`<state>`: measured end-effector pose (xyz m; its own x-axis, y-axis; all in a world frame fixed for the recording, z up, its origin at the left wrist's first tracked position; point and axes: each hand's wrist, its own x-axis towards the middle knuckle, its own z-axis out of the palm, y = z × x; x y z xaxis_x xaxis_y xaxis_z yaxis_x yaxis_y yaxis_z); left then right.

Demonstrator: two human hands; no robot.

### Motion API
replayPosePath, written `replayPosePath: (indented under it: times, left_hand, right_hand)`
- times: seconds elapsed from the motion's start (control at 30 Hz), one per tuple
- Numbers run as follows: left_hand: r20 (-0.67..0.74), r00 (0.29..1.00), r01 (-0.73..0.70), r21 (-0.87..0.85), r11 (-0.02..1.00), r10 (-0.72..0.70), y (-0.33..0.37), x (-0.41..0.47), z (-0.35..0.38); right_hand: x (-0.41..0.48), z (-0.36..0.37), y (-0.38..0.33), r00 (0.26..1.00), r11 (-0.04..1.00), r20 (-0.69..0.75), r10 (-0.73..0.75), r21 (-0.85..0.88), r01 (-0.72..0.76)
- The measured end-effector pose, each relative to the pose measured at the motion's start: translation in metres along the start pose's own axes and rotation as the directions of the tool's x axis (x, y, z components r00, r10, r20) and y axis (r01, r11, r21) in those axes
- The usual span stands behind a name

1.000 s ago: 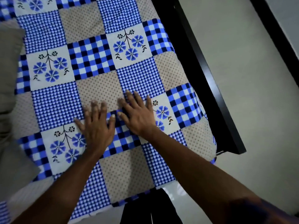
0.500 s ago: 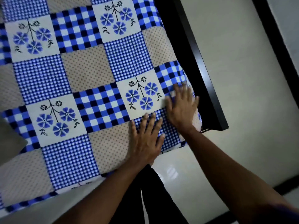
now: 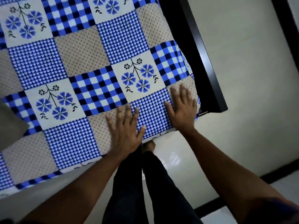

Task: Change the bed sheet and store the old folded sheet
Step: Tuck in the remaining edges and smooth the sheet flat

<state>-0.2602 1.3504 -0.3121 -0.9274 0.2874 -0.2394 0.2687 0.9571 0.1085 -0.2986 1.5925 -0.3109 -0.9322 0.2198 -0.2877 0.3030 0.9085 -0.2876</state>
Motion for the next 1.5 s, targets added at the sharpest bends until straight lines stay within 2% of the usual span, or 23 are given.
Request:
replayPosePath:
  times: [0.1, 0.17, 0.23, 0.3, 0.4, 0.5, 0.63, 0.77, 0.83, 0.87, 0.93, 0.97, 1.03, 1.1, 1.17, 1.23, 1.33, 1.43, 1.5]
  left_hand:
    - [0.021, 0.976, -0.216, -0.004, 0.976, 0.216, 0.044, -0.007, 0.003]
    - [0.012, 0.965, -0.26, -0.031, 0.965, 0.26, 0.059, -0.007, 0.002]
    - [-0.031, 0.983, -0.185, -0.148, 0.971, 0.183, 0.061, 0.001, -0.009]
    - [-0.147, 0.988, -0.104, -0.337, 0.936, 0.057, 0.043, 0.012, -0.029]
    - [-0.334, 0.939, -0.07, -0.407, 0.911, -0.078, -0.031, 0.028, -0.069]
    - [-0.498, 0.841, 0.0, -0.395, 0.919, -0.214, -0.149, 0.034, -0.127]
    - [-0.6, 0.71, 0.127, -0.406, 0.905, -0.369, -0.305, 0.017, -0.211]
    - [-0.644, 0.61, 0.257, -0.391, 0.884, -0.462, -0.444, -0.033, -0.265]
    - [-0.587, 0.597, 0.372, -0.402, 0.837, -0.547, -0.505, -0.061, -0.268]
    - [-0.522, 0.591, 0.447, -0.422, 0.789, -0.615, -0.531, -0.073, -0.263]
    - [-0.347, 0.545, 0.598, -0.477, 0.644, -0.763, -0.577, -0.095, -0.249]
    - [-0.269, 0.531, 0.637, -0.499, 0.587, -0.804, -0.596, -0.102, -0.24]
    - [-0.134, 0.532, 0.609, -0.625, 0.488, -0.836, -0.629, -0.111, -0.233]
    - [0.014, 0.574, 0.497, -0.801, 0.334, -0.818, -0.652, -0.109, -0.238]
    - [0.204, 0.643, 0.433, -0.892, 0.13, -0.738, -0.671, -0.106, -0.241]
    - [0.382, 0.683, 0.451, -0.891, -0.053, -0.622, -0.684, -0.11, -0.24]
    - [0.501, 0.699, 0.513, -0.849, -0.13, -0.511, -0.708, -0.113, -0.225]
    - [0.499, 0.691, 0.518, -0.847, -0.124, -0.523, -0.717, -0.107, -0.211]
    - [0.493, 0.689, 0.502, -0.853, -0.14, -0.531, -0.714, -0.103, -0.208]
  right_hand:
    - [-0.024, -0.002, 0.04, 0.979, 0.965, -0.032, 0.203, 0.174, -0.194]
    - [-0.04, -0.002, 0.04, 0.963, 0.943, -0.087, 0.256, 0.243, -0.228]
    - [-0.05, -0.003, 0.023, 0.947, 0.95, -0.207, 0.244, 0.245, -0.192]
    - [-0.05, -0.004, -0.012, 0.931, 0.934, -0.275, 0.238, 0.327, -0.142]
    - [-0.045, 0.001, -0.093, 0.943, 0.893, -0.315, 0.104, 0.448, 0.051]
    - [-0.037, 0.003, -0.206, 0.978, 0.727, -0.208, -0.024, 0.667, 0.16]
    - [-0.026, -0.017, -0.364, 0.987, 0.517, -0.007, -0.161, 0.851, 0.09]
    - [-0.012, -0.02, -0.501, 0.959, 0.447, 0.103, -0.262, 0.894, 0.026]
    - [-0.01, -0.012, -0.557, 0.942, 0.472, 0.165, -0.291, 0.881, -0.008]
    - [-0.009, -0.008, -0.576, 0.94, 0.536, 0.179, -0.29, 0.844, 0.004]
    - [-0.004, 0.004, -0.608, 0.95, 0.659, 0.206, -0.235, 0.752, 0.0]
    - [0.0, 0.013, -0.614, 0.952, 0.674, 0.231, -0.203, 0.738, -0.036]
    - [0.006, 0.034, -0.628, 0.934, 0.633, 0.312, -0.176, 0.762, -0.135]
    - [0.013, 0.06, -0.632, 0.902, 0.548, 0.396, -0.174, 0.8, -0.245]
    - [0.01, 0.07, -0.636, 0.879, 0.474, 0.434, -0.196, 0.827, -0.303]
    - [0.003, 0.073, -0.637, 0.865, 0.424, 0.442, -0.238, 0.848, -0.317]
    - [0.002, 0.079, -0.638, 0.83, 0.376, 0.48, -0.284, 0.852, -0.364]
    - [0.004, 0.079, -0.642, 0.795, 0.352, 0.501, -0.341, 0.853, -0.387]
    - [0.003, 0.079, -0.644, 0.746, 0.302, 0.551, -0.375, 0.833, -0.463]
